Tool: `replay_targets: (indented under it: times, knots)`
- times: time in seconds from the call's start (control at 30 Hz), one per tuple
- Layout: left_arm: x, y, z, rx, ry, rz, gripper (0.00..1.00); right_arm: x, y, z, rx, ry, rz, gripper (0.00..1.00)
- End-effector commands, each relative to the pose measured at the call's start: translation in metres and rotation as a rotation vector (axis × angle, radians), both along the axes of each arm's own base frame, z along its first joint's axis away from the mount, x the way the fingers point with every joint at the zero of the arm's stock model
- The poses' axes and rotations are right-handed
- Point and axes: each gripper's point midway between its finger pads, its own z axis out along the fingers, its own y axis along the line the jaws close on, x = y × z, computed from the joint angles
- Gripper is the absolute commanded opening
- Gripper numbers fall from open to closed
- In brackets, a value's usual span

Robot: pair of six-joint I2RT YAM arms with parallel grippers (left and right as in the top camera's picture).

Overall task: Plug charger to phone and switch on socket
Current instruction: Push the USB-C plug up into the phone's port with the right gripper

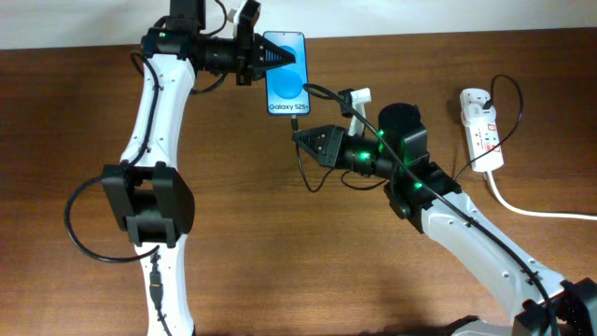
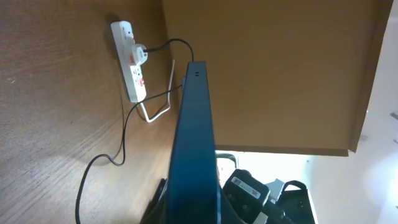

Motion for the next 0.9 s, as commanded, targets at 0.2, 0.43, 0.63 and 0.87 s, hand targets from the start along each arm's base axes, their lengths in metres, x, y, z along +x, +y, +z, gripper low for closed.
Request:
replay_targets:
  times: [0.2,0.43,0.63,0.87]
  knots:
    - [-0.01,-0.013,0.016,-0.031,-0.04,-0.047,0.0,0.002,-0.002,0.001,-0.001,-0.013,0.001,0.04]
    - [-0.011,-0.013,0.016,-0.031,-0.04,-0.047,0.0,0.002,-0.002,0.001,-0.001,-0.013,0.0,0.04]
    - [-0.011,-0.013,0.016,-0.031,-0.04,-0.048,0.0,0.008,-0.005,0.001,0.0,-0.002,-0.042,0.04]
    - [-0.015,-0.023,0.015,-0.028,-0.04,-0.065,0.0,0.018,-0.008,0.011,0.029,-0.03,-0.098,0.04]
